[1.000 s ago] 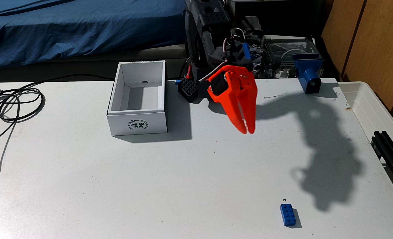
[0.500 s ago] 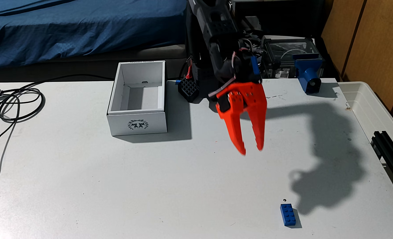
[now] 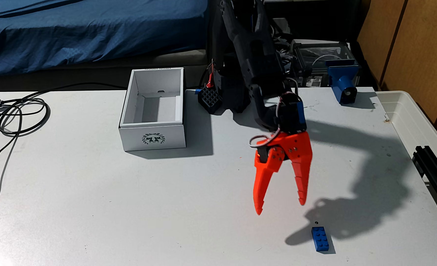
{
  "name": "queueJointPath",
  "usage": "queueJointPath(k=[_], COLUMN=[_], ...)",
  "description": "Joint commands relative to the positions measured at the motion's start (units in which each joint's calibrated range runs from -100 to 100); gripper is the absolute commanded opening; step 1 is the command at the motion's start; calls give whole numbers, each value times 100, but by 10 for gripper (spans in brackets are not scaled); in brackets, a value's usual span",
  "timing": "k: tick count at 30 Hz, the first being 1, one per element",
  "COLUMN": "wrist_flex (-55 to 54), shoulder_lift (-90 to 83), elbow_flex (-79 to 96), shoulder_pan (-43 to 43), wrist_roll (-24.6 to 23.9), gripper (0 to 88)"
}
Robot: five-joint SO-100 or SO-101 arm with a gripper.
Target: Grab the blue brick and place in box
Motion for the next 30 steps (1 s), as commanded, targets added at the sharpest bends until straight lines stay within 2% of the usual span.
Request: queueJointPath(k=[1, 7, 15, 17, 22, 28, 30], wrist_flex=[-19, -19, -45, -97, -71, 32, 377], shoulder_lift=[107, 132, 123, 157, 267, 952, 1172], elbow_flex=[-396, -600, -582, -600, -804, -1398, -1789], shoulder_pan=[-125, -325, -504, -504, -504, -467, -452], wrist_roll=[-101, -380, -396, -506, -1127, -1201, -1201], gripper=[415, 482, 522, 522, 523, 523, 523])
